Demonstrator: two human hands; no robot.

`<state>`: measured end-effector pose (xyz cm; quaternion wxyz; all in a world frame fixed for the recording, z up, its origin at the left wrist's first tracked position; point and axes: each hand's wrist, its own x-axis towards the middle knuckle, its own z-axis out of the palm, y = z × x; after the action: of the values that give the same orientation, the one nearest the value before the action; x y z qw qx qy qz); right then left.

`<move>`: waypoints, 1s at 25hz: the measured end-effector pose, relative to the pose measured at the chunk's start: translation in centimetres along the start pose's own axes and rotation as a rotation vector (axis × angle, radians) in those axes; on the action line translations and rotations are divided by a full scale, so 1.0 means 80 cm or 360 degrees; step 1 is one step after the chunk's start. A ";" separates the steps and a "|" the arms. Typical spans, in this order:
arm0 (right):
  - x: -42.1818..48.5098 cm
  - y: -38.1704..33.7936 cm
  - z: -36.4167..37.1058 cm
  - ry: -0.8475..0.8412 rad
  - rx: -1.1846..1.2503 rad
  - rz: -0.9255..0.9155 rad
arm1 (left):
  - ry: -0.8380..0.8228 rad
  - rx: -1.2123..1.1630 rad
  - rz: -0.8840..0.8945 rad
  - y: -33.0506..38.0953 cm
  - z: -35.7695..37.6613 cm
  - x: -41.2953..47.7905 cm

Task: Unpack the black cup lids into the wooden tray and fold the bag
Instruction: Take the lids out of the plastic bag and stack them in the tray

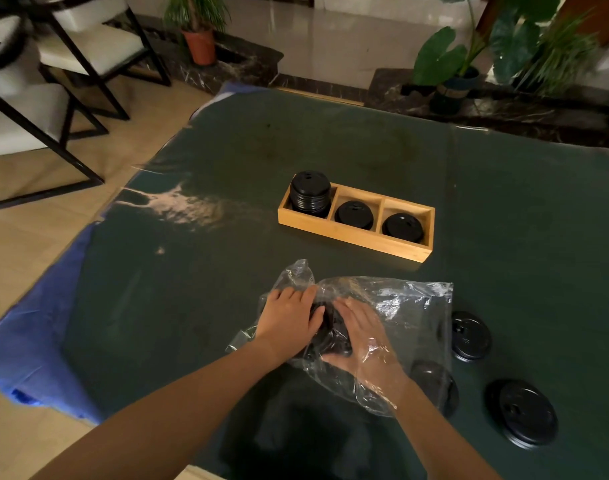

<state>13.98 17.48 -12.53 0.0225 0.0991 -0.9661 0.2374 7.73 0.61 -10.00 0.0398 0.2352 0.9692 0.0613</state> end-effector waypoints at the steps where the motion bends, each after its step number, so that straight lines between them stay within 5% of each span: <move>1: 0.002 -0.002 0.000 0.0025 -0.0025 -0.0008 | 0.0005 -0.0014 -0.0003 -0.001 0.000 0.000; 6: 0.012 -0.012 -0.003 0.0142 0.0052 -0.0015 | 0.0068 -0.0113 -0.0006 -0.009 -0.002 -0.001; 11: -0.007 0.009 -0.011 0.0263 0.0374 0.0292 | 0.0131 -0.0175 -0.0017 -0.021 -0.005 -0.007; 16: -0.026 0.016 -0.001 0.0089 0.0529 0.0450 | 0.0144 -0.0181 -0.0008 -0.021 -0.008 -0.004; 25: -0.035 0.015 -0.017 0.0183 0.0284 0.0086 | 0.0178 -0.0190 0.0022 -0.025 -0.009 -0.004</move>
<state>16.49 19.65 -12.12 0.0626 0.0607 -0.9405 0.3284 7.05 -1.41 -9.55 -0.0009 0.2352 0.9629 0.1323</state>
